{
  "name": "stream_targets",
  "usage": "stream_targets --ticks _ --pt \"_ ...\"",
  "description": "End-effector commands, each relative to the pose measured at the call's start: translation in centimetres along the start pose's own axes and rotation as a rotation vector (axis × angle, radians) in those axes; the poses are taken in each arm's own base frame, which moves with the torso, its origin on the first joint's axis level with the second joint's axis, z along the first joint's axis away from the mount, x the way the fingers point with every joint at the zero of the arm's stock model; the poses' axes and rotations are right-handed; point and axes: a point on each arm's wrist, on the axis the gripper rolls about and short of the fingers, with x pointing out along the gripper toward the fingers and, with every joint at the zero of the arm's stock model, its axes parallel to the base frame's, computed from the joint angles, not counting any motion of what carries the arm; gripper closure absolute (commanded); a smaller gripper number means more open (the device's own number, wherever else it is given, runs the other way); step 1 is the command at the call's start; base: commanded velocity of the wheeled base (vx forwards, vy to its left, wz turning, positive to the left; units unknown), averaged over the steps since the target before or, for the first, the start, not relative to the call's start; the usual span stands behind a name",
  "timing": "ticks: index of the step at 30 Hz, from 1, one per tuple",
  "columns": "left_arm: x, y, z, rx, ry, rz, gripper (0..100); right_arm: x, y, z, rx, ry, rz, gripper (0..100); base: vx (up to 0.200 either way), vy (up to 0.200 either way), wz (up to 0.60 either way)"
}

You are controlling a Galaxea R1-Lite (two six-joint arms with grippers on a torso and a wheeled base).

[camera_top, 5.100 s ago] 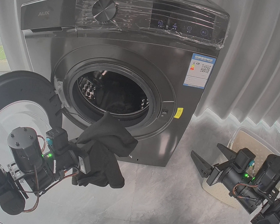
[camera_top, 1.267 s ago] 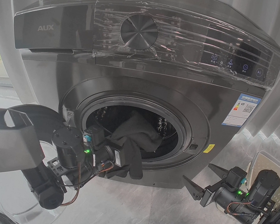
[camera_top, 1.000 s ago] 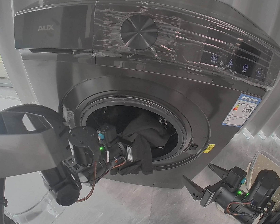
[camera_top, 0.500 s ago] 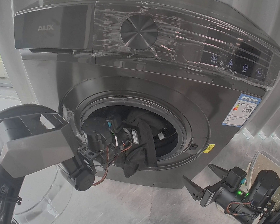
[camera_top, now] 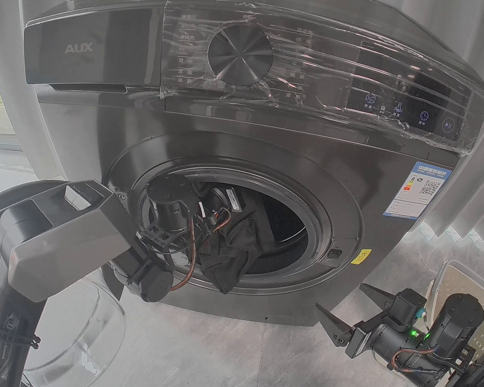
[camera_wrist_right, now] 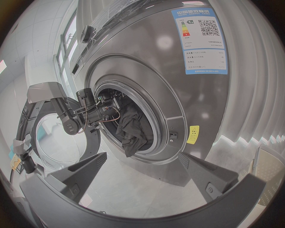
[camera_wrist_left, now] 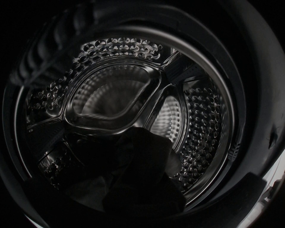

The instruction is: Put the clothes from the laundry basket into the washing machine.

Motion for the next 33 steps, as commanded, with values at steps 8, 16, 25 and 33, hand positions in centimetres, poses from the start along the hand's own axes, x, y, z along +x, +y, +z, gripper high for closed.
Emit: stream_targets --ticks 8,16,25,33 --pt "1.6 -0.2 -2.6 -0.002 0.01 -0.009 100 0.0 0.0 -0.1 0.0 0.003 0.0 0 0.0 0.0 0.0" --pt "3.7 0.1 -4.4 -0.012 0.011 -0.004 100 0.0 0.0 -0.1 0.0 0.006 0.0 0 0.0 0.0 0.0" --pt "4.8 0.7 -4.9 -0.008 0.026 0.013 100 0.1 0.0 -0.2 -0.001 0.011 0.001 0 0.0 0.0 0.0" --pt "5.5 1.4 -5.4 0.001 0.018 0.031 100 0.1 0.0 -0.2 -0.001 0.012 -0.001 0 0.0 0.0 0.0"
